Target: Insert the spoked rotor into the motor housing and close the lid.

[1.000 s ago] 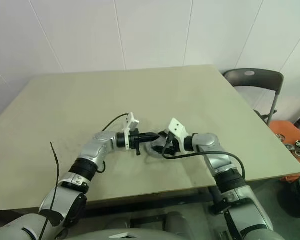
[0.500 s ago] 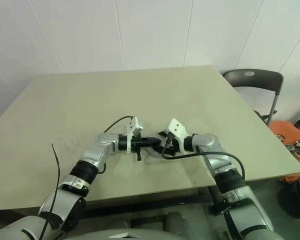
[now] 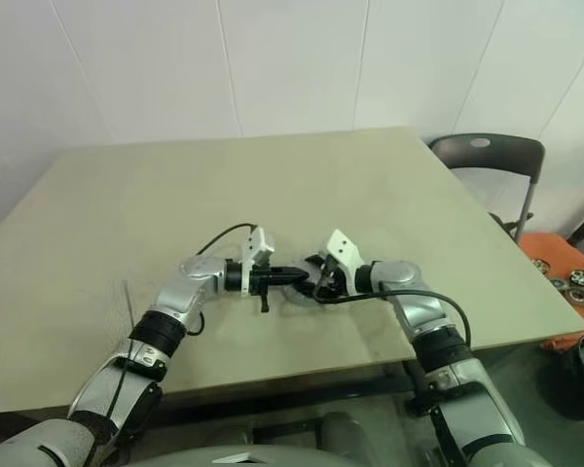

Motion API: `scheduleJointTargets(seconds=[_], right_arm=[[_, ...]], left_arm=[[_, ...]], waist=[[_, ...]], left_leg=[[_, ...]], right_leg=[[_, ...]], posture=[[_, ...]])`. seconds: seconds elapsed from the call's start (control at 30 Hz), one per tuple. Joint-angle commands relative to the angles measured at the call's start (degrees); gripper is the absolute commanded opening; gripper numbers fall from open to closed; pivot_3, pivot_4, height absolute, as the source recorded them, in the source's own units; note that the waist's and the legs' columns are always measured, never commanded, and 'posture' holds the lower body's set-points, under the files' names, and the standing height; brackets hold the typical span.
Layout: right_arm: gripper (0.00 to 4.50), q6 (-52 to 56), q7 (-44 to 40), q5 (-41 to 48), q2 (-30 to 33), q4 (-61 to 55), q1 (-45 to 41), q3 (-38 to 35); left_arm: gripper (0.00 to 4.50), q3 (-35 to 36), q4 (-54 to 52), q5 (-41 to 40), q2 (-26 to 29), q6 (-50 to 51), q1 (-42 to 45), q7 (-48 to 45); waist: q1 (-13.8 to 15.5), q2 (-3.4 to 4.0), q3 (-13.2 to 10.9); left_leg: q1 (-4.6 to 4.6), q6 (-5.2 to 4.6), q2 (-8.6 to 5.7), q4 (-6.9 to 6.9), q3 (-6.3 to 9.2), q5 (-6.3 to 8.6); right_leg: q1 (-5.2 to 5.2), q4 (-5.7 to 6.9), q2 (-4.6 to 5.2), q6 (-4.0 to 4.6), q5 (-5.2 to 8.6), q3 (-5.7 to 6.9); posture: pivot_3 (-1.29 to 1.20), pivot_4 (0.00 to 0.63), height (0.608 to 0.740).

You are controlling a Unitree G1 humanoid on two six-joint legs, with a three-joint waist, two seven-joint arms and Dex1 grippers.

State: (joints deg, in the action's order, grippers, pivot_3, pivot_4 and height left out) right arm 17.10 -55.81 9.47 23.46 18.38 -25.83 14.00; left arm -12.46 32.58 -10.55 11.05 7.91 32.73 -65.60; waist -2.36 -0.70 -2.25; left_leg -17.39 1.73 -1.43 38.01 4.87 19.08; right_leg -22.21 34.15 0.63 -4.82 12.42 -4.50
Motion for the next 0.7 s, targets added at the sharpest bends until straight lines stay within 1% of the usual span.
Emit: scheduleJointTargets(seconds=[0.03, 0.13, 0.7], right_arm=[[3.23, 3.7, 2.9, -2.9, 0.5, 8.2, 1.8, 0.4], [3.23, 3.8, 3.2, -3.0, 0.4, 9.6, 1.6, 0.3], [3.23, 2.1, 3.2, -4.2, 1.6, 7.7, 2.3, 1.8]], left_arm=[[0.03, 0.9, -2.4, -0.6, 0.1, -1.0, 1.2, 0.0], [0.03, 1.0, -2.6, -0.7, -0.1, -1.0, 1.2, 0.2], [0.03, 1.0, -2.6, -0.8, -0.8, -1.2, 1.4, 0.3]], waist=[[-0.1, 0.00, 0.0], [-0.2, -0.04, 0.0], [-0.2, -0.04, 0.0]], left_leg=[[0.00, 0.00, 0.00, 0.00, 0.01, 0.00], [0.00, 0.00, 0.00, 0.00, 0.00, 0.00], [0.02, 0.01, 0.04, 0.01, 0.02, 0.00]], right_leg=[[0.00, 0.00, 0.01, 0.00, 0.00, 0.00], [0.01, -0.01, 0.02, 0.00, 0.00, -0.01], [0.06, -0.06, 0.03, -0.01, 0.01, -0.01]], posture=[[0.00, 0.000, 0.740], [0.00, 0.000, 0.740], [0.00, 0.000, 0.740]])
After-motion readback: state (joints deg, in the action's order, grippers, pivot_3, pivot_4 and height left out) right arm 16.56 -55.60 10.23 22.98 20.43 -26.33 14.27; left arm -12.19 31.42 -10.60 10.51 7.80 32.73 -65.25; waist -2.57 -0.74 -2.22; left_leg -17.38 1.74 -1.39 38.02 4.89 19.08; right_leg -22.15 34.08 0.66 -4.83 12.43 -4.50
